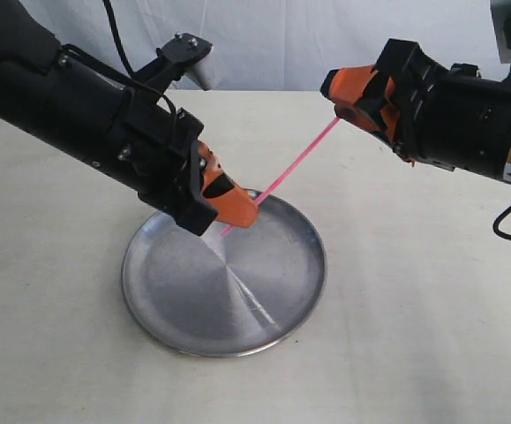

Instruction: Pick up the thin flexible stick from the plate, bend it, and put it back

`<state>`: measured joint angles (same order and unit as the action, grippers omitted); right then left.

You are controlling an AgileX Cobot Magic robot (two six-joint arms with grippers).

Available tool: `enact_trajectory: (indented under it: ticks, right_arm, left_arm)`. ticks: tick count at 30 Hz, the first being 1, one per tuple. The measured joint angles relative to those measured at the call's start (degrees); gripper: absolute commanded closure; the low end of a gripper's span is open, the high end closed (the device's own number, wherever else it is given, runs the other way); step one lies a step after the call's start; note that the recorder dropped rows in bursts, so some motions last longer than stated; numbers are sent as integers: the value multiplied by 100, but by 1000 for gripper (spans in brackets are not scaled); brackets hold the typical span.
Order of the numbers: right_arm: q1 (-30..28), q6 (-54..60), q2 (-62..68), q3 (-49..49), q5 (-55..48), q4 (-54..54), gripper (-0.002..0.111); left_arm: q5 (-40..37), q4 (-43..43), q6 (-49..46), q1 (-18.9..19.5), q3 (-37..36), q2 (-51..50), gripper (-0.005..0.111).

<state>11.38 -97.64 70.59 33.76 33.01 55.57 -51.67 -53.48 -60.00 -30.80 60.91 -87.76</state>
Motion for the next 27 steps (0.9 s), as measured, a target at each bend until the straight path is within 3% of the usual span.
enact_trajectory:
  ticks: [3, 9, 24, 27]
  right_arm:
    - [0, 0, 0, 0, -65, 0, 71]
    - [0, 0, 0, 0, -235, 0, 109]
    - [0, 0, 0, 0, -449, 0, 109]
    - [0, 41, 0, 0, -464, -11, 101]
  left_arm:
    - [-11, -15, -11, 0, 0, 0, 107]
    - [-11, -29, -19, 0, 0, 0, 107]
    - [-59, -42, -46, 0, 0, 0, 107]
    - [-59, -42, -89, 0, 0, 0, 107]
